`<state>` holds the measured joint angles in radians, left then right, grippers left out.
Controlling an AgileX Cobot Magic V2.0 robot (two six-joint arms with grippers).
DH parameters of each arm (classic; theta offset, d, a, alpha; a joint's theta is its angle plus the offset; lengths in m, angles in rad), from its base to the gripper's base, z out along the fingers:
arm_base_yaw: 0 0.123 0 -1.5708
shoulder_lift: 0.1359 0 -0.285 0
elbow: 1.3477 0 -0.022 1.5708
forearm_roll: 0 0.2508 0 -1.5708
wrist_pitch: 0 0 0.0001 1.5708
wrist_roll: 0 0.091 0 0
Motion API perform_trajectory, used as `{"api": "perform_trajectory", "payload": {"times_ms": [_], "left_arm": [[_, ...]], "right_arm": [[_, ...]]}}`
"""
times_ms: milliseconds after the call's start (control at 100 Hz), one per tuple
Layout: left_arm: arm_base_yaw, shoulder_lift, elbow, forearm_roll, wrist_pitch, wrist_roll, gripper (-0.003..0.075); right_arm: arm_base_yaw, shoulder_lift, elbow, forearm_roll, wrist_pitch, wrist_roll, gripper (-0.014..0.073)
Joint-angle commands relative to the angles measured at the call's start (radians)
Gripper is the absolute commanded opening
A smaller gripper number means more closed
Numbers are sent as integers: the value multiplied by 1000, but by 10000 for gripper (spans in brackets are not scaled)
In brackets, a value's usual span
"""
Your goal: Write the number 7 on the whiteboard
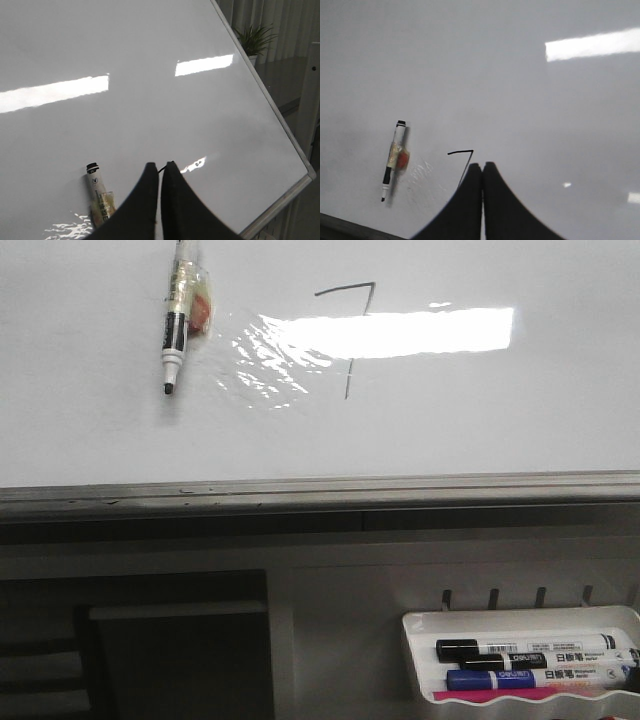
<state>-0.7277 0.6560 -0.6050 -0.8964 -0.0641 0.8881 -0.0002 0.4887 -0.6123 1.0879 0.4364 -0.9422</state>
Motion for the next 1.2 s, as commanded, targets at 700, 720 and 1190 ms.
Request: {"api": "perform_trajectory", "payload": {"times_ms": [700,720,1190], "left_arm": [[1,-621,358,-23,-72,-1,-20],[1,-621,358,-23,-75,-1,-20],[1,-621,358,-23,-80,-1,-20]], "right_arm": [[-2,-513,396,36,4,-67,-65],[-2,-513,396,36,4,-67,-65],[-2,-513,396,49,10,-67,-65]]}}
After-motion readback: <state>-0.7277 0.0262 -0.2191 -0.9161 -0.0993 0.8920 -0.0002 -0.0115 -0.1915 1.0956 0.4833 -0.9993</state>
